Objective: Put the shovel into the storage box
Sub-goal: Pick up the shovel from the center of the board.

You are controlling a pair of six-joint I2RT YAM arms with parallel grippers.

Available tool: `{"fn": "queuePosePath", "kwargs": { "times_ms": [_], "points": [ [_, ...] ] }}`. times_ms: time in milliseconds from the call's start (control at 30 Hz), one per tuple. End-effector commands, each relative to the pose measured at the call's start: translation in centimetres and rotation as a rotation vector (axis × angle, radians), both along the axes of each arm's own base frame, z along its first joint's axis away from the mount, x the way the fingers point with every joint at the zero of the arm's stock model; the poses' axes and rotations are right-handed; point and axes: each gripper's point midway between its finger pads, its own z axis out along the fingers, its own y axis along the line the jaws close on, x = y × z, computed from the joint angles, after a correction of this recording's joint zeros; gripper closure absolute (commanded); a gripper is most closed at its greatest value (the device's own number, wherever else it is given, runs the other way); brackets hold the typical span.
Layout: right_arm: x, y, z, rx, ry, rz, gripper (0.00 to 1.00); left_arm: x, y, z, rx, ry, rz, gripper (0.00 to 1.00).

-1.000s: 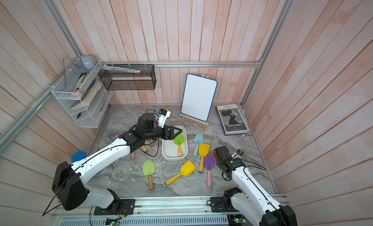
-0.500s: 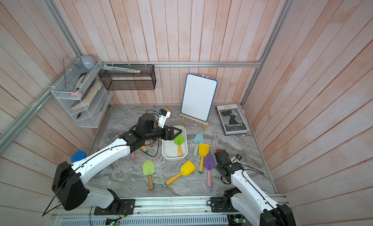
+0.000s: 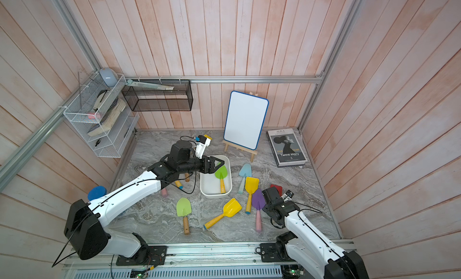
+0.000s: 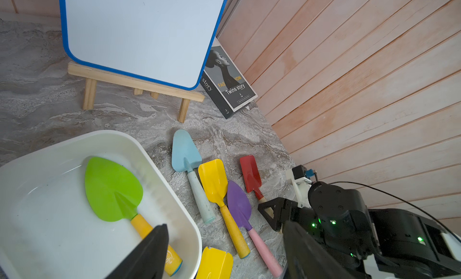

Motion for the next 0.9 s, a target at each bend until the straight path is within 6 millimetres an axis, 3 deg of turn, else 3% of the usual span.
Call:
{"fn": "queuePosePath", "kwargs": {
  "times_ms": [0,467,633,867],
  "points": [
    [-0.5,0.4,0.1,-0.004,0.031,0.018,0.46,-0.1,0.2,0.5,0.004,-0.019,0.002,0.22],
    [0.0,1.0,0.9,-0.016,0.023,0.04,0.78,0.1,0.0,0.1,0.005,-0.007,0.002,0.22],
    [0.3,0.8,1.6,-0.025,-0.002,0.038,1.0,0.5,-1.1,-0.2,-0.002,0.012,-0.03,0.22],
    [0.5,0.4,3.0,-0.033,-0.06,0.033,1.0,1.2,-2.0,0.5,-0.03,0.012,-0.038,0.22]
  ]
}}
